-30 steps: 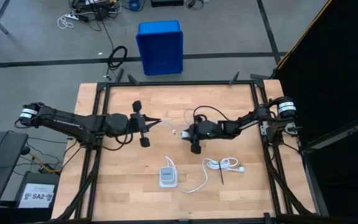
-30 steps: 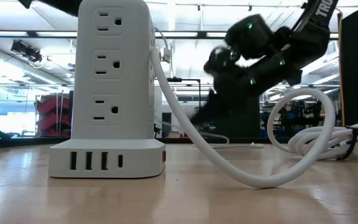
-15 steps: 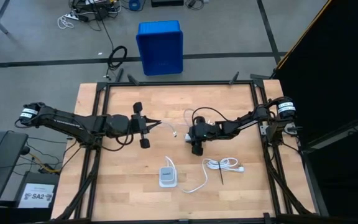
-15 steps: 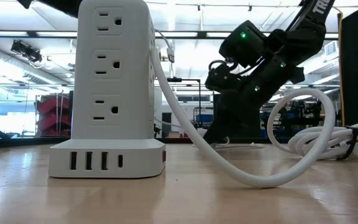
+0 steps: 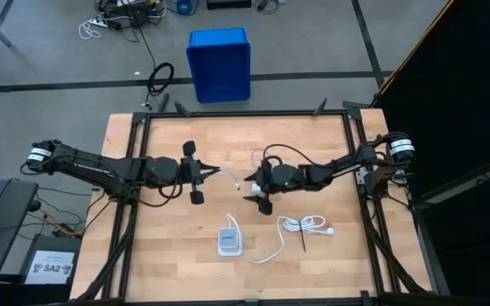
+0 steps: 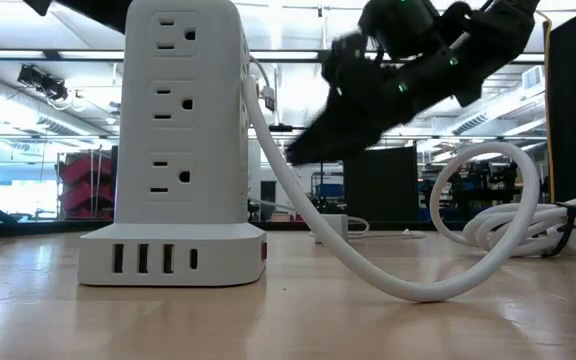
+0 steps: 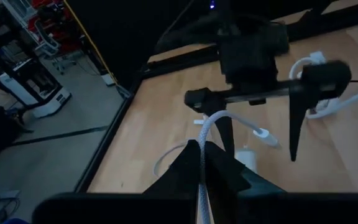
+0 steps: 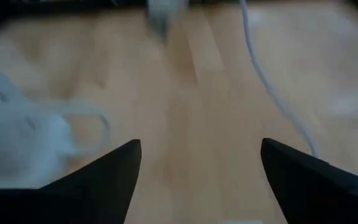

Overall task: Insert USB
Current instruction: Insert the white charger cable into the white charger adapter

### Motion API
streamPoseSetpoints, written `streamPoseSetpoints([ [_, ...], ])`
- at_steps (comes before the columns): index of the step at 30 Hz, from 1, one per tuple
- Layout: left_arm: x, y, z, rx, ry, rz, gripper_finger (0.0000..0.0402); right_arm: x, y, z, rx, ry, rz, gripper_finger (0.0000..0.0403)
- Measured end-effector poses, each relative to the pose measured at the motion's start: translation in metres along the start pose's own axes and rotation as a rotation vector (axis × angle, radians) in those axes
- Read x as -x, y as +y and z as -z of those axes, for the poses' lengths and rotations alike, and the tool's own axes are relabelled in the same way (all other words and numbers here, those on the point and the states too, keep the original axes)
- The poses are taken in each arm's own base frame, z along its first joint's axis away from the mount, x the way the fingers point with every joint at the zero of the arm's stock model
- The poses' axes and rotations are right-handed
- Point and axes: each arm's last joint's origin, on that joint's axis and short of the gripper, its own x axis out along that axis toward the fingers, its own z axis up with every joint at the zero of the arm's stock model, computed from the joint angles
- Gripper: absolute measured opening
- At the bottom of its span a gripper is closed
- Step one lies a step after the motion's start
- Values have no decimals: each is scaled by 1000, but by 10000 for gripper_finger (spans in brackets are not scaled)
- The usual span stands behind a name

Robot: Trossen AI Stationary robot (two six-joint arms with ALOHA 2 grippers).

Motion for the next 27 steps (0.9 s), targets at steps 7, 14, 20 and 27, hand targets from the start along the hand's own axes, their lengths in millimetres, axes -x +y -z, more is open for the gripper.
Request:
streamPoseSetpoints([
  [7,2,-5,-1,-20,-14,37,0,6,0,-13,-70,-234,-277,226],
  [14,3,-7,-7,-27,-68,62,0,9,-14,-5,-131,-240,-247,179],
  [20,-2,-10,-10,-39,-111,83,0,10,-11,-8,-121,-278,-287,180],
  [27,-16,-17,-5,-71,-92,86,0,13,-2,-9,-94,-288,-414,173],
])
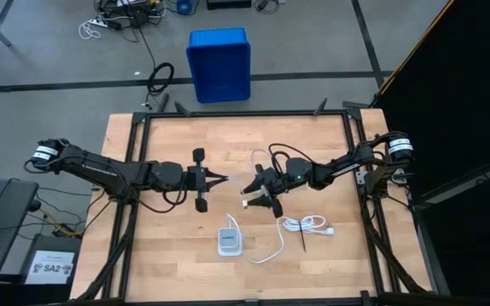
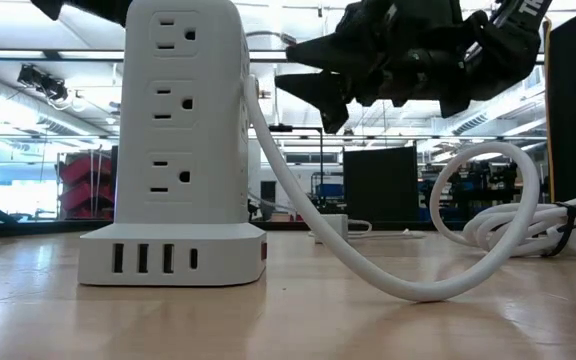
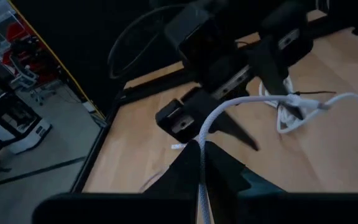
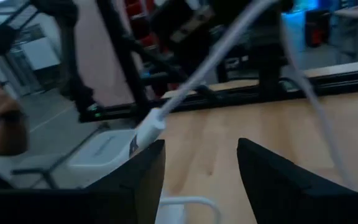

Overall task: Insert USB
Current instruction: Insert the white charger cable into the white charger adapter

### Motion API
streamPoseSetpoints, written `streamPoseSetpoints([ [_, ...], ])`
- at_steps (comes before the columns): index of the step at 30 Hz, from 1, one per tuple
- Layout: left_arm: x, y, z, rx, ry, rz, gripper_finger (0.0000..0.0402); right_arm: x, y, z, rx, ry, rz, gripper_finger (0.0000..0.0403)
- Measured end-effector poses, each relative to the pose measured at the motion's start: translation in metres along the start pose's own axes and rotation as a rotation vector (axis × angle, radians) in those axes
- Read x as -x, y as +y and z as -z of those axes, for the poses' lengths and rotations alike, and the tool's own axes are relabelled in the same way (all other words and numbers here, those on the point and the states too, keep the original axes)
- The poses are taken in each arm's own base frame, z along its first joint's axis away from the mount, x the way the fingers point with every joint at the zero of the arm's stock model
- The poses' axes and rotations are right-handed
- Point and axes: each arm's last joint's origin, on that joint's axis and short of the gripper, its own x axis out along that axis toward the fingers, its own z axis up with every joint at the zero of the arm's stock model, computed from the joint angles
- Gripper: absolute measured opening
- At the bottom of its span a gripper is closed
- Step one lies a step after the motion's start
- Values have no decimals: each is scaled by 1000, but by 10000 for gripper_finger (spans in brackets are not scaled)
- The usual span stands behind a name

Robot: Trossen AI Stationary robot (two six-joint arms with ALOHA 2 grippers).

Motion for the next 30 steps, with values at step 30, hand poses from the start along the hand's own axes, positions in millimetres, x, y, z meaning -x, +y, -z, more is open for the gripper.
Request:
streamPoseSetpoints([
  [30,1,1,-1,2,-11,-8,0,0,0,2,-29,28,-45,26],
])
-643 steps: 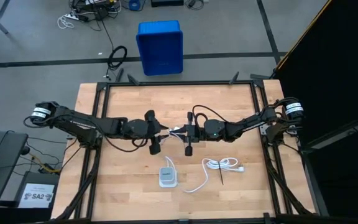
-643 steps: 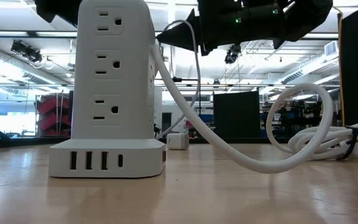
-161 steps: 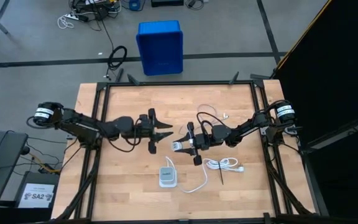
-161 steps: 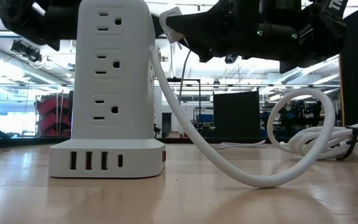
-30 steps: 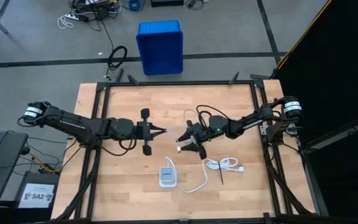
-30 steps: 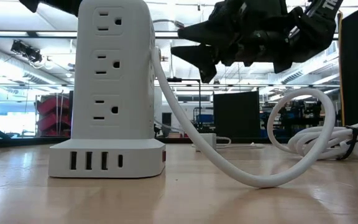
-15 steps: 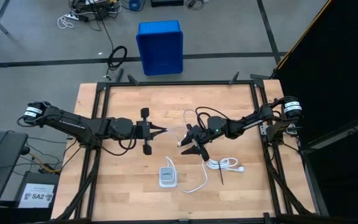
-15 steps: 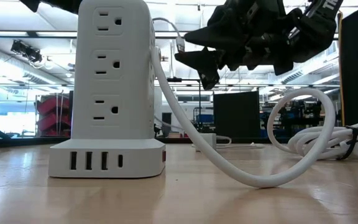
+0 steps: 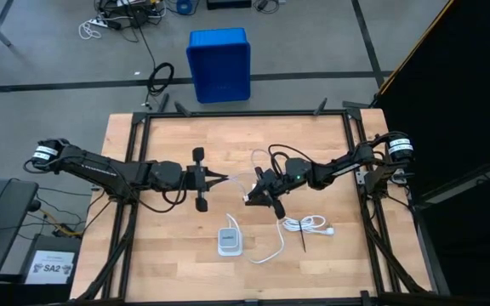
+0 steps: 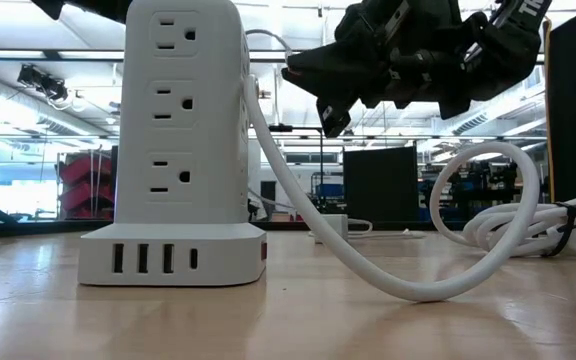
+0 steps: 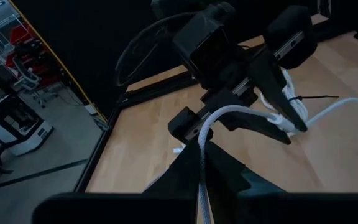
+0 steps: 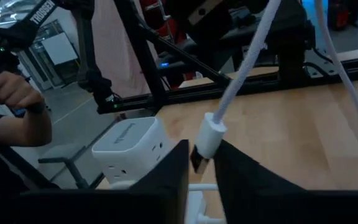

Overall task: Insert USB
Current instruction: Insert the white charger cable into the white charger adapter

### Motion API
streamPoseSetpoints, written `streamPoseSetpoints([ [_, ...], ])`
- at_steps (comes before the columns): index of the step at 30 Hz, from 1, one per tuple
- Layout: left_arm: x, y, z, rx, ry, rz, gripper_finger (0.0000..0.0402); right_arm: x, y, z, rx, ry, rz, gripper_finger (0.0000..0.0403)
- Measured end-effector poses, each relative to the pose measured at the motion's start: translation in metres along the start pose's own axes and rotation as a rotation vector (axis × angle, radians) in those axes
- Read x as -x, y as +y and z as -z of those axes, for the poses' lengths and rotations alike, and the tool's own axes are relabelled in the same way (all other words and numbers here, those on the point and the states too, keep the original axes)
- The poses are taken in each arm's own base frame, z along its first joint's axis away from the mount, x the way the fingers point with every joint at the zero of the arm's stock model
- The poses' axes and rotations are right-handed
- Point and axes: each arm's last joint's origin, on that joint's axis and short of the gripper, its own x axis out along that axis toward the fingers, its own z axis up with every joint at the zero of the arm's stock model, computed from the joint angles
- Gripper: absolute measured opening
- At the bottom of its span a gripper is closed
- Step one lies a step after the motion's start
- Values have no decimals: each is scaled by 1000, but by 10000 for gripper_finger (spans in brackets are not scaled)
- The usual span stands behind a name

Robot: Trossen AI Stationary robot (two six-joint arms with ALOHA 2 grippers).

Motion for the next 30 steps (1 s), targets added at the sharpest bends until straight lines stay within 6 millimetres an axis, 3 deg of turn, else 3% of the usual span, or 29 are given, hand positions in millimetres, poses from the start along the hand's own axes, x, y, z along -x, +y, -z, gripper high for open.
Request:
streamPoseSetpoints([
  [2,0,0,0,0,0,0,0,0,-1,0,14,-1,6,8],
  [11,1,2,-2,62,-19,-19,7,0,-5,1,28,-11,139,0],
  [22,34,13,-20,160,-96,-149,87,1,-8,1,45,-24,232,0],
  [30,35,1,-18,360,-106,-12,123,1,-9,1,76,-30,290,0],
])
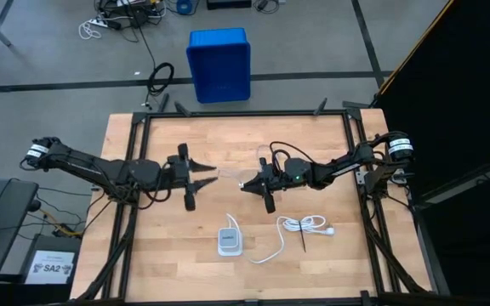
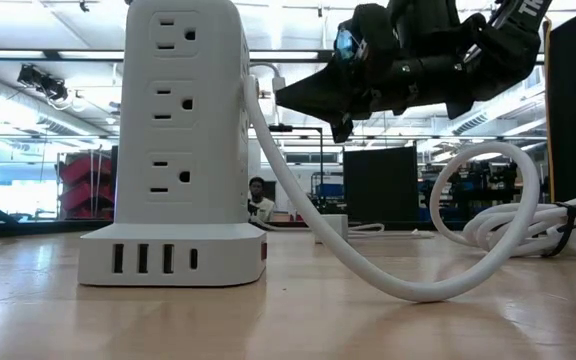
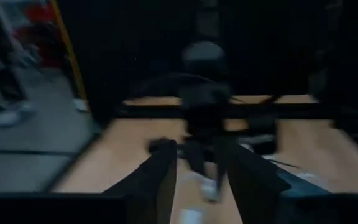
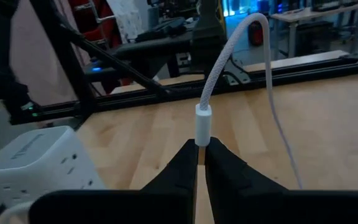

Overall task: Insert USB
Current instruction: Insert the white charger cable into the white charger adapter

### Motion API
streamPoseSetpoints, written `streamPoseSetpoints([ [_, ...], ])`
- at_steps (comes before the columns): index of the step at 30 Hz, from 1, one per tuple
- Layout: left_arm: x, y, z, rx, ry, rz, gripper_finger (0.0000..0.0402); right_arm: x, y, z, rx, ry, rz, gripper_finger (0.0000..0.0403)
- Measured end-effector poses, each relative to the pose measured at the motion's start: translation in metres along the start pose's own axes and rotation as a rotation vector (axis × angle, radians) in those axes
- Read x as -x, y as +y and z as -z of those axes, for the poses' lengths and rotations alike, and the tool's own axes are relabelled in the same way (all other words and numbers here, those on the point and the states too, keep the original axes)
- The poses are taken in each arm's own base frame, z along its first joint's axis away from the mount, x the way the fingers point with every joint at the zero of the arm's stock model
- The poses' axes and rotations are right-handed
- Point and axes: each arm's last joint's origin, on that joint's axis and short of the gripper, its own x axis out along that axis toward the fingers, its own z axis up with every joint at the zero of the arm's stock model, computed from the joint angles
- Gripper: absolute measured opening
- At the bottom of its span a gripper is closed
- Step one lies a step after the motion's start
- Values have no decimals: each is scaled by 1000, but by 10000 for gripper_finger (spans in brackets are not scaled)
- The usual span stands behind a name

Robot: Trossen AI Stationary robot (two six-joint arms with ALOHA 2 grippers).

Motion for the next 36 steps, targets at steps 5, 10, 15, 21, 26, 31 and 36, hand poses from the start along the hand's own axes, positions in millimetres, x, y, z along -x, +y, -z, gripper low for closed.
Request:
streamPoseSetpoints([
  [5,-18,-10,34,111,34,12,127,0,3,-2,24,-28,-8,0],
  [10,-36,-14,59,137,13,3,127,-2,10,-4,55,-45,-22,0],
  [15,-52,-11,70,166,7,-30,127,-2,12,-6,65,-55,-27,0],
  [21,-62,-8,75,186,-17,-12,127,-2,12,-5,65,-51,-26,0],
  [26,-63,-8,74,194,-41,-10,127,-2,12,-5,66,-50,-26,0],
  [31,-63,-8,74,195,-38,0,127,-2,12,-5,65,-51,-26,0],
  [36,-64,-9,75,197,-41,2,127,-2,12,-5,63,-50,-26,0],
])
